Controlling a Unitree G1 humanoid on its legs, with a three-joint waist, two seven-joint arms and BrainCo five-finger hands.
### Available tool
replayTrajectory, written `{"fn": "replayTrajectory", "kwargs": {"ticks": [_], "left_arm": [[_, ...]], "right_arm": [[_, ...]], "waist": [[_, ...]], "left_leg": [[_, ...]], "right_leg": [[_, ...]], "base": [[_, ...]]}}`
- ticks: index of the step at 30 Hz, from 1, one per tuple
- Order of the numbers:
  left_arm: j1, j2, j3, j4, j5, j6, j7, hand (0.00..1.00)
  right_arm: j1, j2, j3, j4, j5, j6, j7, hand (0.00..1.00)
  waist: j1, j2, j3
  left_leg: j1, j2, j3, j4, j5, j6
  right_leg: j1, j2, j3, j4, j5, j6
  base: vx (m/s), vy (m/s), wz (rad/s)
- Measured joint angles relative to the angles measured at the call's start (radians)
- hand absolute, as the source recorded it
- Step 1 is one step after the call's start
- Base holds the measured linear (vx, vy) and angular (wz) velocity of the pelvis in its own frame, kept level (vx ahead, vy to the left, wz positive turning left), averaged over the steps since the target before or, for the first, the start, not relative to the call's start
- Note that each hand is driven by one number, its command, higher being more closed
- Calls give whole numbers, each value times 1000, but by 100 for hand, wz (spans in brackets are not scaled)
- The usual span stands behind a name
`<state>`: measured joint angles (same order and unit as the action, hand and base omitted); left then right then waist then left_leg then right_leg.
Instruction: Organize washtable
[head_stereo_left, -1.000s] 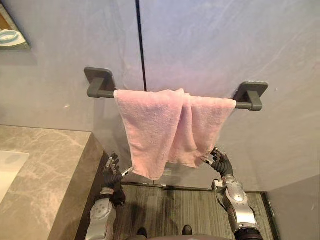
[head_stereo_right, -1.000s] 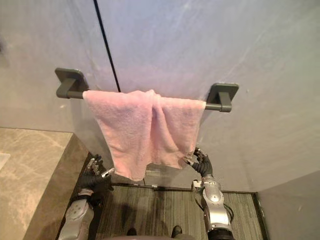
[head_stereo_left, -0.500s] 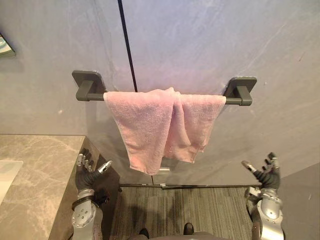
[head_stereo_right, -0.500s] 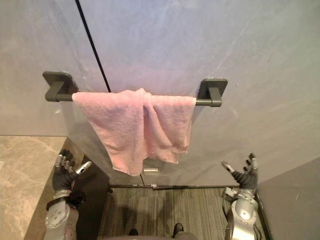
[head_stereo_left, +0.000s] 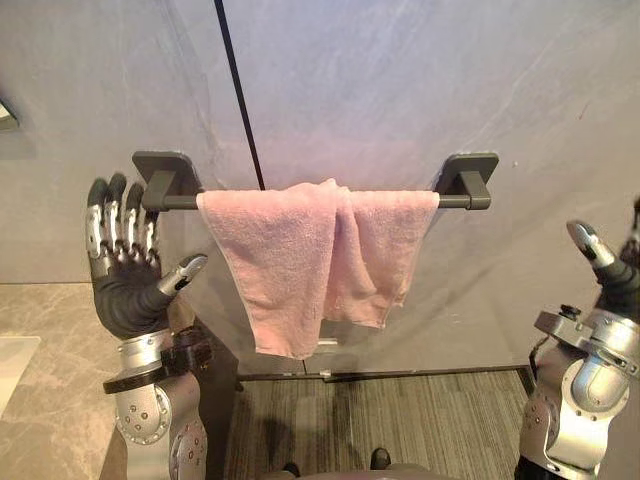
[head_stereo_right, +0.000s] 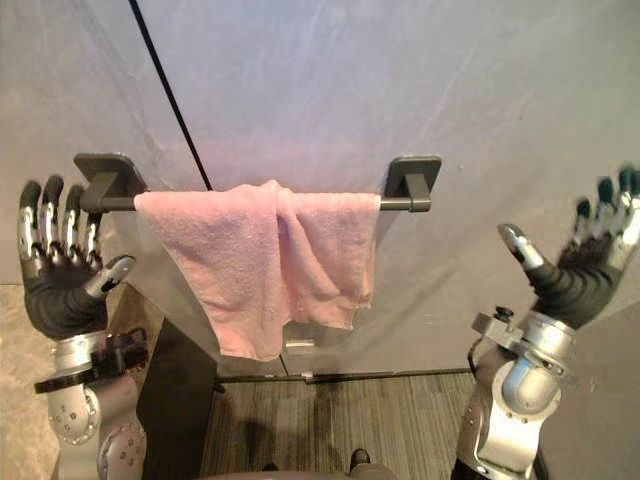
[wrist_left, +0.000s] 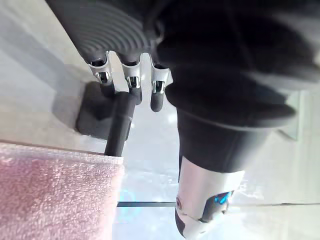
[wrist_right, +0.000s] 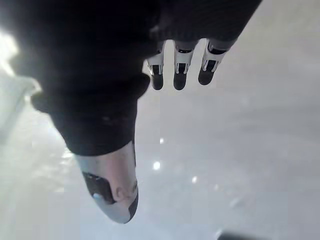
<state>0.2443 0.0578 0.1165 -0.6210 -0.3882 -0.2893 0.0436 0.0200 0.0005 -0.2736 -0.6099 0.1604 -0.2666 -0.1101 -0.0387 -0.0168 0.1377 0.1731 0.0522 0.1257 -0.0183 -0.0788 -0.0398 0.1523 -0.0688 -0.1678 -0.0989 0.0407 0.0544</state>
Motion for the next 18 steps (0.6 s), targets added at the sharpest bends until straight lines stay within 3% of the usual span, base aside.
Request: {"fn": "replayTrajectory", "kwargs": {"ticks": [5,9,13,18], "left_arm": [[0,49,-57,0,-124,-2,-21,0],[-2,84,-114,1,-182,-4,-26,0],[-2,128,-129,20,-189,-4,-66,0],[4,171,-157,36,-184,0,-86,0]], "right_arm": [[-35,-12,218,-3,139,-16,188,0],[-35,-15,304,-3,206,-7,282,0],[-34,-51,332,1,219,11,334,0],[-32,-71,333,10,189,16,334,0]], "waist": [[16,-12,-7],[29,-17,-10],[30,-20,-13],[32,-23,-43]], "left_leg": [[0,-6,0,1,0,0],[7,-13,-10,2,-1,1],[13,-25,-14,15,-12,19],[11,-49,-12,28,-22,34]], "right_leg": [[1,-6,-1,0,0,0],[3,-15,3,11,0,0],[18,-33,5,12,0,0],[18,-58,10,17,0,0]], "base": [[-22,-1,1],[-11,12,8],[-21,32,8],[-19,38,0]]}}
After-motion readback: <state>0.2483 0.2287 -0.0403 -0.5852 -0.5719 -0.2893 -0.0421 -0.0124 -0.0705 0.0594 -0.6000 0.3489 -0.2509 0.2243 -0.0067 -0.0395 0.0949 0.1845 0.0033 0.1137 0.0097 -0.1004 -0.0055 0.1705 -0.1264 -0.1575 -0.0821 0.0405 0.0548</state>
